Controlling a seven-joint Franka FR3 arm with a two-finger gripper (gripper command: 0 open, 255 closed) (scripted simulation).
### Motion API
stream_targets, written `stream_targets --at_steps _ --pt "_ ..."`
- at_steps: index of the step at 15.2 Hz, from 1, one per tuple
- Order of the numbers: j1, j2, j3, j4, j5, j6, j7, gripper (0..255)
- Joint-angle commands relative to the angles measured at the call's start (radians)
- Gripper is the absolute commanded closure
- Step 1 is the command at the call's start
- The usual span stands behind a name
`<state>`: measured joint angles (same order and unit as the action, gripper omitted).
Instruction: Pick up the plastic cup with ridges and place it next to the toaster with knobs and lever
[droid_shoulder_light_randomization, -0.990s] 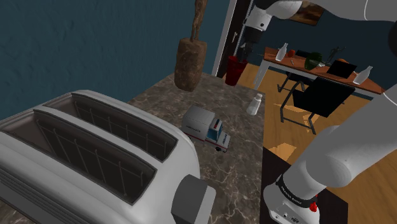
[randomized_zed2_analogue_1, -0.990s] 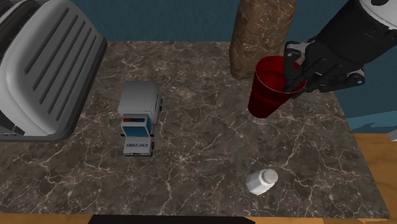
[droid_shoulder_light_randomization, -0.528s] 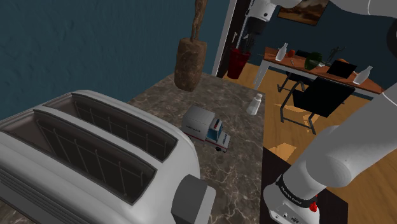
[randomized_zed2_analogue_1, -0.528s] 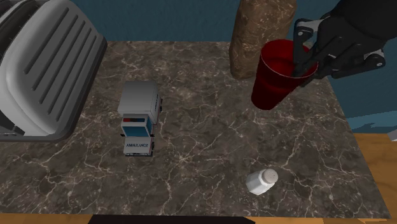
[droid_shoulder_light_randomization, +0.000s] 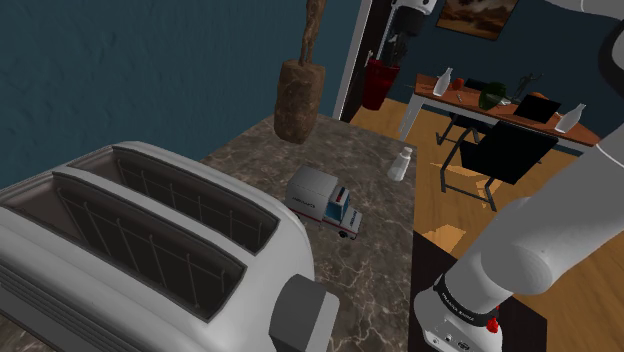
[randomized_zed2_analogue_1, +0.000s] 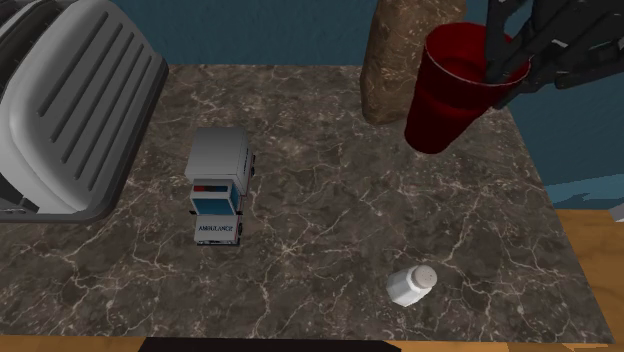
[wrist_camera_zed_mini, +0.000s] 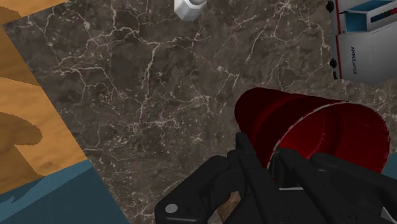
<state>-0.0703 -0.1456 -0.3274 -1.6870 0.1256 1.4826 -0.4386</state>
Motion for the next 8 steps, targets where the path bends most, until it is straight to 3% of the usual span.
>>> stream_targets --at_steps 1,8 --pt "-0.001 0.007 -0.002 0.034 0.002 -0.027 0.001 255" --pt "-0.002 0.048 -0.010 0.176 0.017 -0.131 0.005 255"
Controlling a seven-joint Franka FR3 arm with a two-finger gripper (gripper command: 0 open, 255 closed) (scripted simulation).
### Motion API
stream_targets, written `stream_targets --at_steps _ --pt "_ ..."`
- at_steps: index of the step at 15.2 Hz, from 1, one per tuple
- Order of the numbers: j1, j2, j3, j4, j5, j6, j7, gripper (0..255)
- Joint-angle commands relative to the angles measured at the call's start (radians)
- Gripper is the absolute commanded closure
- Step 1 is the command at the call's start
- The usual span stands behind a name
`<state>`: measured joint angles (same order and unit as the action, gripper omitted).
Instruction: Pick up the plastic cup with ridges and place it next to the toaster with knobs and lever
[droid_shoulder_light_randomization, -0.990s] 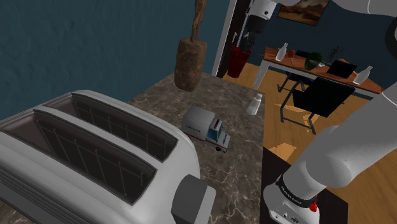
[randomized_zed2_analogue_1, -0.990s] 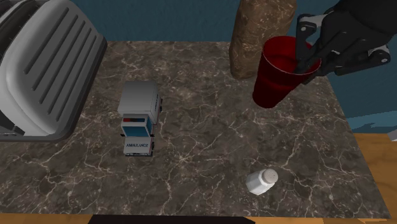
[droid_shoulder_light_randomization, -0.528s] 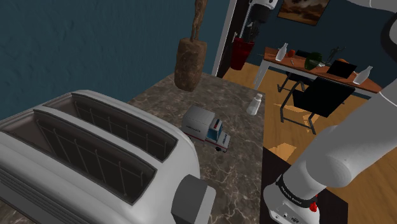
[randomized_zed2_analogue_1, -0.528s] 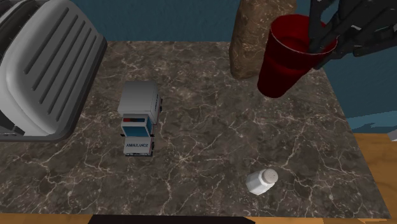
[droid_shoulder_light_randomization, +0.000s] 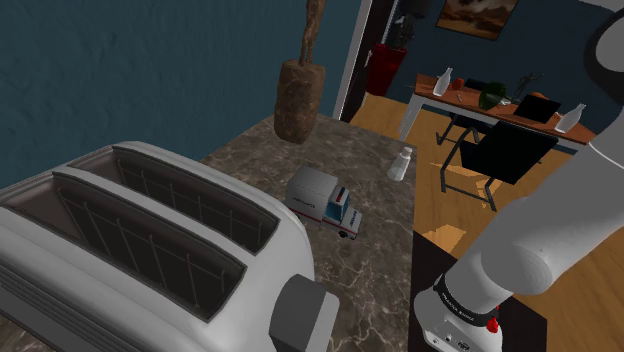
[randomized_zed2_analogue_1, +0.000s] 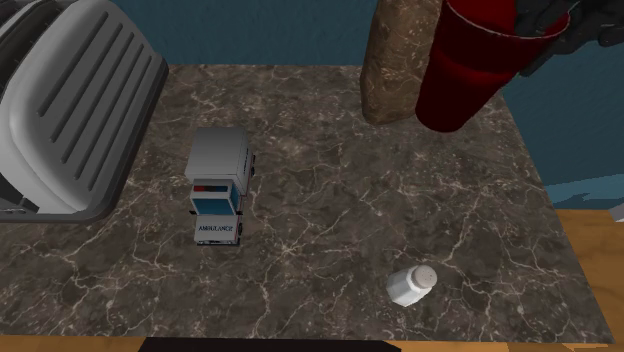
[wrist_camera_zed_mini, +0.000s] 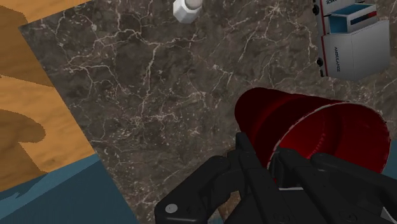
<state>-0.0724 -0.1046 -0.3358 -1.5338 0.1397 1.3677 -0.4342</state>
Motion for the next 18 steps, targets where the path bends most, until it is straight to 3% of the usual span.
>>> stream_targets --at_steps 1,10,18 --pt "-0.001 0.015 -0.003 0.045 0.005 -0.032 0.001 255" --pt "-0.013 0.101 -0.021 0.276 0.041 -0.184 0.002 255" --pt "0.092 0.061 0.094 0.220 0.041 -0.128 0.216 255"
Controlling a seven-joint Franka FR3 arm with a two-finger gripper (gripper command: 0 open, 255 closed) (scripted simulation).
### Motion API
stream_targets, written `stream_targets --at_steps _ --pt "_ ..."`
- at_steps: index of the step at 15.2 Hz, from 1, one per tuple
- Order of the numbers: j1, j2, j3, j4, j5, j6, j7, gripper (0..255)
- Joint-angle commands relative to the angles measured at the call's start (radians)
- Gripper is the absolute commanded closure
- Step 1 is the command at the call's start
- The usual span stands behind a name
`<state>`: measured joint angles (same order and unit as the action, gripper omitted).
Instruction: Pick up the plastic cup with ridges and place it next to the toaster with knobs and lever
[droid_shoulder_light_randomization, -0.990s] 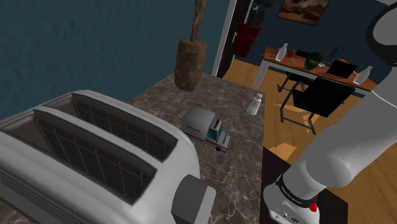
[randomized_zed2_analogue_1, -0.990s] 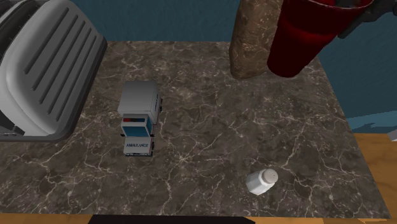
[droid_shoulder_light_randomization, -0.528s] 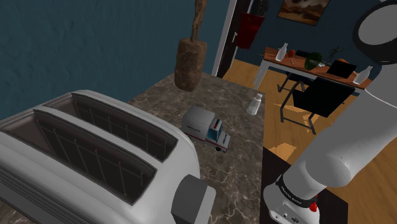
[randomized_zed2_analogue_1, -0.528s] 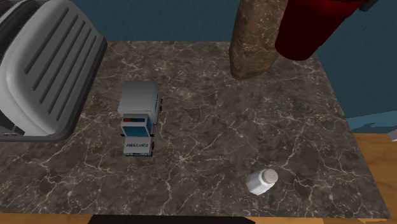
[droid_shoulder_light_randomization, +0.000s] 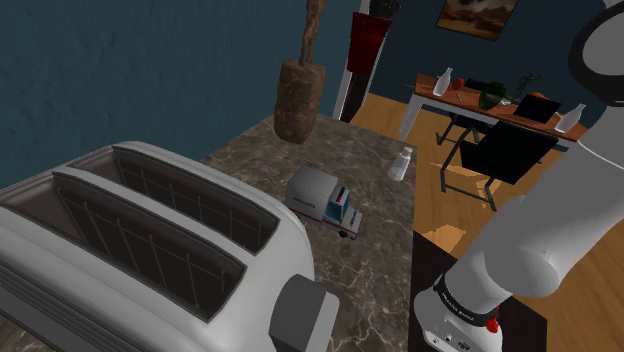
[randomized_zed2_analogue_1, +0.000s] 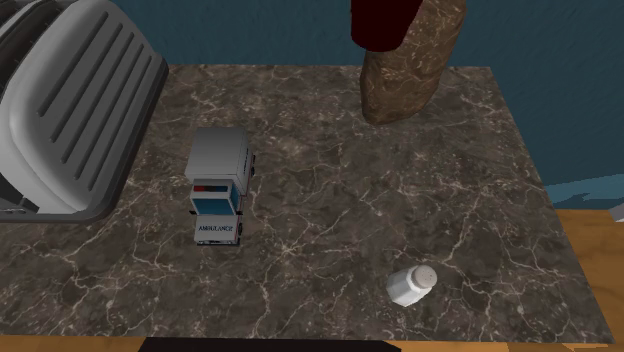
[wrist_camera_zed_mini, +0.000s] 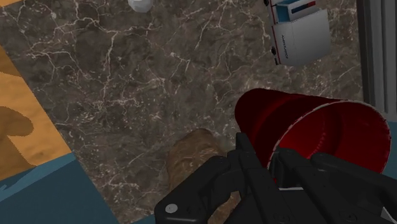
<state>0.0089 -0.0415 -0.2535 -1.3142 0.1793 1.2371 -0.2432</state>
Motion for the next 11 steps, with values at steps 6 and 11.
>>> stream_targets --at_steps 6,11 --pt "0.082 0.024 0.090 0.024 0.011 0.032 0.174 255" --pt "0.142 0.080 0.148 0.088 0.017 0.045 0.294 255"
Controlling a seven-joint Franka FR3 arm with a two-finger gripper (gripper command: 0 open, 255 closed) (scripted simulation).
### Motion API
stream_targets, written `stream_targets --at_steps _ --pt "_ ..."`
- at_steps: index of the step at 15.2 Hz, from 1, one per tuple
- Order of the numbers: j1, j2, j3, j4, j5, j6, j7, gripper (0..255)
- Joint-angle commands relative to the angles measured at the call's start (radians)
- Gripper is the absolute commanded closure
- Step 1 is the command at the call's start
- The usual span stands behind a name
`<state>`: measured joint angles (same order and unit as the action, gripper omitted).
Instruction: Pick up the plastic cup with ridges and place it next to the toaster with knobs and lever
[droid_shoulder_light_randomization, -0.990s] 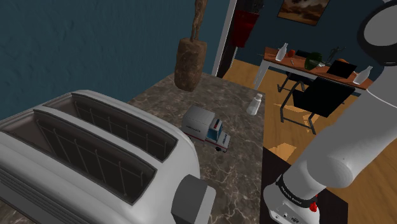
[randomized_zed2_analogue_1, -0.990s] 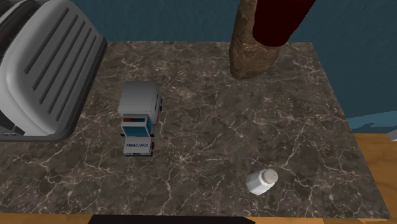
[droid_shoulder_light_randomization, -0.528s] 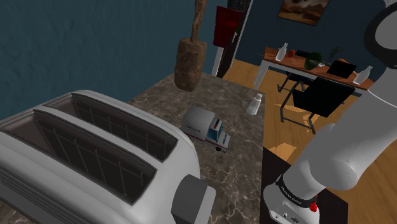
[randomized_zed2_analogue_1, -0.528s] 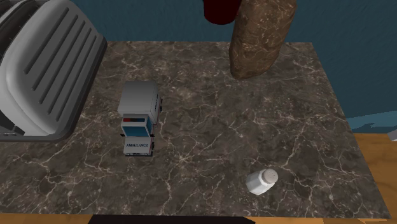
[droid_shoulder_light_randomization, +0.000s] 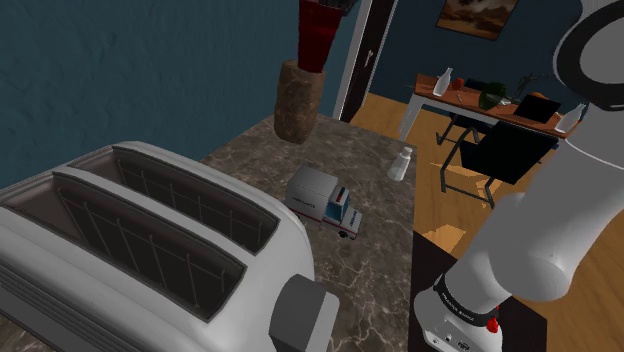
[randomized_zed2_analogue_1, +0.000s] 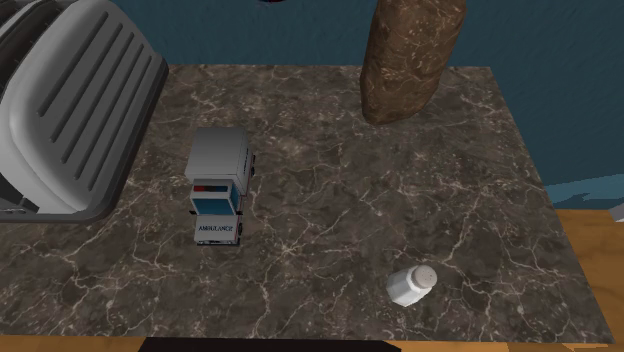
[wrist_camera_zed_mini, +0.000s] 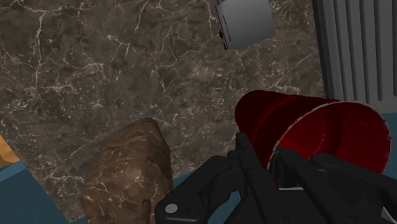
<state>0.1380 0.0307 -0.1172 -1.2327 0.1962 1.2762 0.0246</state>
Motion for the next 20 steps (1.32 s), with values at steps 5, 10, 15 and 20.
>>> stream_targets --at_steps 5,10,15,20 --pt "0.074 0.100 0.063 0.124 0.001 0.002 0.142 255" --pt "0.139 0.246 0.106 0.329 -0.006 -0.037 0.257 255" --pt "0.179 0.311 0.122 0.395 -0.015 -0.029 0.307 255" --pt "0.183 0.221 0.119 0.181 -0.020 0.093 0.287 255"
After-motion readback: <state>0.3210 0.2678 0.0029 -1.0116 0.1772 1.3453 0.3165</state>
